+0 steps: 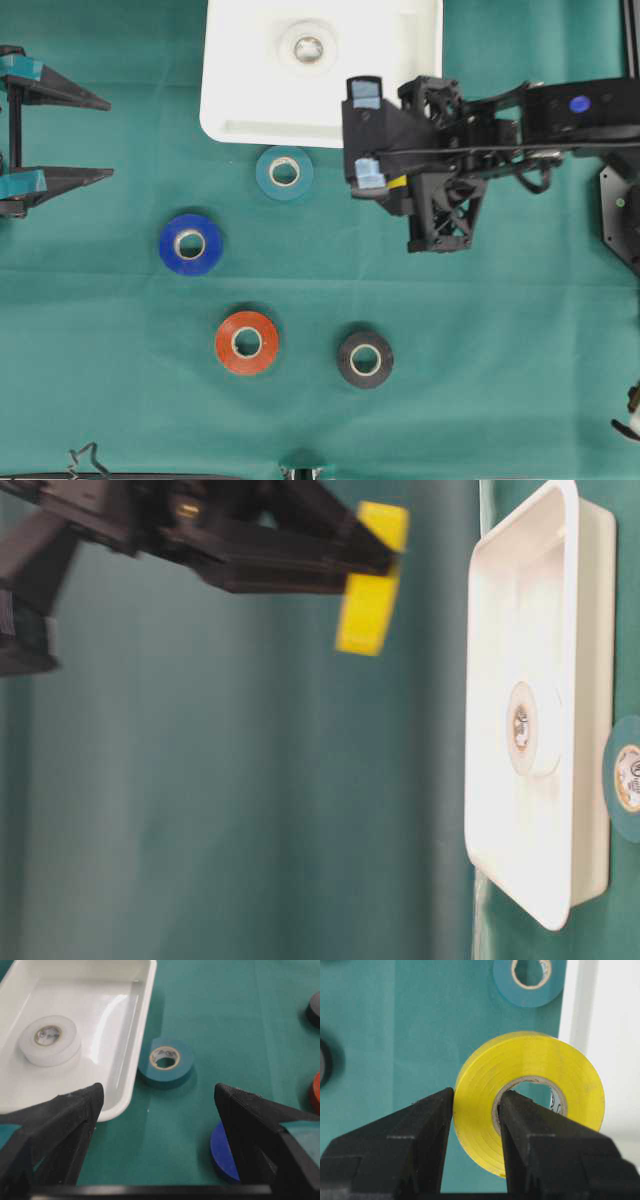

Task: Pick up the tape from a random location and place it into the white case.
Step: 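Lift the yellow roll with the right gripper toward the tray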

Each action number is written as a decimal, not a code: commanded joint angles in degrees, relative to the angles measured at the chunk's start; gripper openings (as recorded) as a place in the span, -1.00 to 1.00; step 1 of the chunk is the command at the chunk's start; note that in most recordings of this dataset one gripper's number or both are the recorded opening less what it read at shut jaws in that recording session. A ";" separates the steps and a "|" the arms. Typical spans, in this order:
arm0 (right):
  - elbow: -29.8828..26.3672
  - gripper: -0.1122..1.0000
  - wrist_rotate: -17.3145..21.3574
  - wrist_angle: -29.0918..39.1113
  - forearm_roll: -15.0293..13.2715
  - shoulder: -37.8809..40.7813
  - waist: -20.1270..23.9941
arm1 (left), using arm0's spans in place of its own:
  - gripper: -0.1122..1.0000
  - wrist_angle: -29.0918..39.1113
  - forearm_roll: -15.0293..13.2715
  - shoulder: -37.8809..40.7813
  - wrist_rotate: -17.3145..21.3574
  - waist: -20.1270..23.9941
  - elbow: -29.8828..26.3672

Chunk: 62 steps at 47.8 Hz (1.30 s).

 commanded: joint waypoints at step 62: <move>-6.50 -0.24 0.18 8.53 -0.09 -3.78 0.62 | 0.96 -0.26 -0.09 0.44 0.00 0.00 -0.53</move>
